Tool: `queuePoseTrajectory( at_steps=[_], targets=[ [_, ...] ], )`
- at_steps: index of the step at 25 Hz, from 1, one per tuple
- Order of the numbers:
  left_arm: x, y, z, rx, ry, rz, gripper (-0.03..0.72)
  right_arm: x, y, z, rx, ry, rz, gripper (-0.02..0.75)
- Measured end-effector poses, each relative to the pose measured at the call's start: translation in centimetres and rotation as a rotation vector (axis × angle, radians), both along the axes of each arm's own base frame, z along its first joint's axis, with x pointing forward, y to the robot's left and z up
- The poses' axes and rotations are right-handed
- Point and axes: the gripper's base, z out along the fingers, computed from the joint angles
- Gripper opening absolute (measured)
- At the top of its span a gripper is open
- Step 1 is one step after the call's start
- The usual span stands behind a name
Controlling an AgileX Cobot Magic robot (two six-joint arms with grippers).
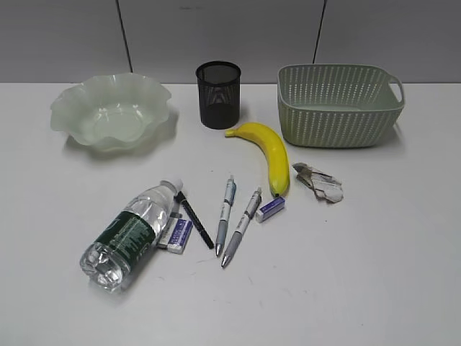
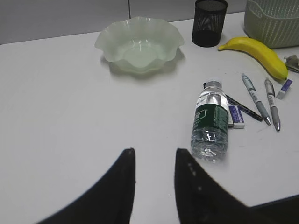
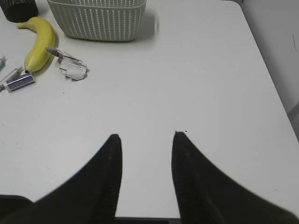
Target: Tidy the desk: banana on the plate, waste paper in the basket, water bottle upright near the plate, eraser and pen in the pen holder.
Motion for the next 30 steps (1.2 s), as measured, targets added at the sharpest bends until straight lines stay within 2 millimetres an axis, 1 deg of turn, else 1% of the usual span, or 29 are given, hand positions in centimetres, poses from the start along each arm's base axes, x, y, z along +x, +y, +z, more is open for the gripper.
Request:
queuePoseTrajectory(
  at_steps=[6,8,10,12,14,18,21,24,25,27,29,30],
  targets=[
    [0.0,-0.1,0.0,-0.007,-0.003,-0.004,0.22,0.0,0.0,0.0,0.0,0.0,0.0,0.298],
    [0.1,-0.1,0.6,-0.015,-0.03,-0.004,0.22,0.0,0.0,0.0,0.0,0.0,0.0,0.298],
    [0.8,-0.2,1.5,-0.039,-0.075,-0.003,0.22,0.0,0.0,0.0,0.0,0.0,0.0,0.298],
    [2.3,-0.4,2.3,-0.069,-0.098,0.001,0.22,0.0,0.0,0.0,0.0,0.0,0.0,0.298],
    [4.2,-0.6,2.8,-0.11,-0.09,0.002,0.22,0.0,0.0,0.0,0.0,0.0,0.0,0.298],
    [9.4,-1.3,3.2,-0.207,0.003,0.022,0.22,0.0,0.0,0.0,0.0,0.0,0.0,0.298],
    [13.8,-2.0,2.7,-0.279,0.137,0.033,0.223,0.0,0.0,0.0,0.0,0.0,0.0,0.298],
    [18.7,-3.1,1.6,-0.318,0.294,0.016,0.234,0.0,0.0,0.0,0.0,0.0,0.0,0.298],
    [20.1,-3.6,1.3,-0.322,0.334,0.005,0.237,0.0,0.0,0.0,0.0,0.0,0.0,0.298],
    [22.8,-5.3,0.8,-0.316,0.402,-0.042,0.241,0.0,0.0,0.0,0.0,0.0,0.0,0.298],
    [25.3,-7.4,0.7,-0.3,0.437,-0.1,0.243,0.0,0.0,0.0,0.0,0.0,0.0,0.298],
    [26.5,-8.8,0.3,-0.289,0.466,-0.132,0.244,0.0,0.0,0.0,0.0,0.0,0.0,0.298]
  ],
)
